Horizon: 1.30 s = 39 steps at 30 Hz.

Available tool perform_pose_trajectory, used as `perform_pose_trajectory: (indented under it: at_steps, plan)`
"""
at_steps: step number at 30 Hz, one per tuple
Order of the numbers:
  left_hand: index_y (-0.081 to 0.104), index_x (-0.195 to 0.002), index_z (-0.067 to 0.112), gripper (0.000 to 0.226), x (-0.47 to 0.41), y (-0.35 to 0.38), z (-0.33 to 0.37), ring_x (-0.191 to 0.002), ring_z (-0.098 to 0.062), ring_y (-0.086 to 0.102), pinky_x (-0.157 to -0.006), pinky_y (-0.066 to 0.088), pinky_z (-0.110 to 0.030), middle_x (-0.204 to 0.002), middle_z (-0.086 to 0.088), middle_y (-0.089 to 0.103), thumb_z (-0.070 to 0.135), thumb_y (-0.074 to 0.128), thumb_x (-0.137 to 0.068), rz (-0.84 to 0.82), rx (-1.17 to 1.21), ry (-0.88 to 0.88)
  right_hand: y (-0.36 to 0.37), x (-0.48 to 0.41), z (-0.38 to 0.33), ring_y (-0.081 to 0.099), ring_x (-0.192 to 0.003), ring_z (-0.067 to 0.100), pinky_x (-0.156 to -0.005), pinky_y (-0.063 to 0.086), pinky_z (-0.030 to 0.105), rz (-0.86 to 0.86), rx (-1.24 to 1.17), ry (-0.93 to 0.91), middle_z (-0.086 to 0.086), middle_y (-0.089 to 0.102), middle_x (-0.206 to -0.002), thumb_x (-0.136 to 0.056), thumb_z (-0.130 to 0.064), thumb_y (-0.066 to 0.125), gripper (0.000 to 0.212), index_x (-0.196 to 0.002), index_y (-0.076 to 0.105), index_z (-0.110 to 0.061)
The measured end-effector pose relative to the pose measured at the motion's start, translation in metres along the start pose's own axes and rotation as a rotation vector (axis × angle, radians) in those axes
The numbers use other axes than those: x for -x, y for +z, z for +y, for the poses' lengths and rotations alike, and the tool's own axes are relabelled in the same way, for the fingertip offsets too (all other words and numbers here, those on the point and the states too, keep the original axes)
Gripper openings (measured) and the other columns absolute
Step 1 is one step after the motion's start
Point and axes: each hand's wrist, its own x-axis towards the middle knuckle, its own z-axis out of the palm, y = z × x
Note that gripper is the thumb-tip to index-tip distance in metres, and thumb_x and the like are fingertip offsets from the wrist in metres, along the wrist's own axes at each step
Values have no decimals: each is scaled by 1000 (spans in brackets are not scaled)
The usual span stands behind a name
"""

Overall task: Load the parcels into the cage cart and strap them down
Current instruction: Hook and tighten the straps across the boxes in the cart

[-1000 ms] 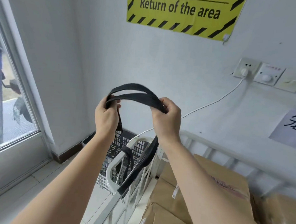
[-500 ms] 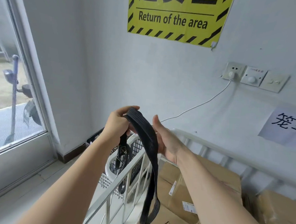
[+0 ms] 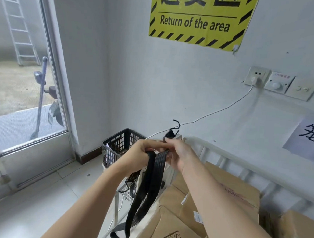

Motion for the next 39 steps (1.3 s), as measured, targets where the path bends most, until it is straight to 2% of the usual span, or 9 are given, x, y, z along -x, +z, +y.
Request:
perform_pose_trajectory:
  at_steps: [4,8,13,17,23,25,31,35,39]
  plan:
    - [67,-96,12,58,10,1,-13,-49,-6,51,-41,36,-16,-83,-9,69,-28,32,-73,248,98,-153,-7,0,9,63,-47,17,-45,50,24,43,-140,-64,4,62,-56,-93,-4,44,12,-95,56,-4]
    - [63,-88,15,36,1,-3,-32,-50,-6,52,-42,37,-16,-76,-5,69,-15,44,-82,518,-83,-326,-10,-2,20,39,-36,14,-37,30,21,37,-14,-117,2,47,-50,-91,-11,45,13,-79,48,-12]
    - [68,-87,17,37,-12,-10,-44,-53,-12,38,-42,27,-18,-73,-4,57,-11,44,-79,297,-159,-486,-7,-7,29,23,-37,8,-35,17,19,-5,166,-114,-4,32,-49,-92,-27,64,21,-80,50,-16]
    - [59,-86,11,23,-25,-19,-52,-49,-12,36,-46,28,-23,-66,-5,51,-10,62,-76,291,53,-473,-4,-16,45,26,-35,7,-37,17,19,-34,231,-18,-8,37,-45,-59,-38,83,51,-90,52,-12]
    - [53,-88,7,24,-34,-33,-65,-59,-14,59,-54,46,-21,-71,-6,63,-8,69,-79,142,406,-400,-10,-32,56,29,-37,6,-38,17,18,-54,300,7,-10,46,-45,-64,-29,85,34,-87,66,-12]
    - [58,-84,6,16,-35,-35,-71,-61,-12,61,-56,48,-20,-74,-7,67,-4,70,-79,57,396,-370,-12,-36,59,30,-40,6,-36,20,17,-43,341,-16,-10,45,-49,-72,-22,84,34,-102,69,-12]
    - [67,-90,13,36,-34,-32,-83,-79,-22,61,-80,46,-33,-83,-10,68,21,87,-61,-7,253,-372,-21,-39,57,51,-59,7,-54,33,24,-85,490,-53,-13,60,-53,-75,-12,79,19,-86,65,-21]
    - [67,-91,9,27,-18,-34,-95,-74,-13,58,-77,43,-26,-78,-2,65,20,81,-71,-141,114,-413,-42,-39,51,50,-43,7,-41,35,17,-39,365,-75,-6,54,-48,-60,-5,77,39,-95,60,-5]
    - [64,-82,9,19,2,-18,-113,-67,-14,54,-65,43,-24,-75,-3,62,20,78,-76,-59,-84,-564,-67,-31,54,34,-41,10,-45,31,21,-205,282,-4,-3,45,-47,-62,-9,84,31,-60,54,-13]
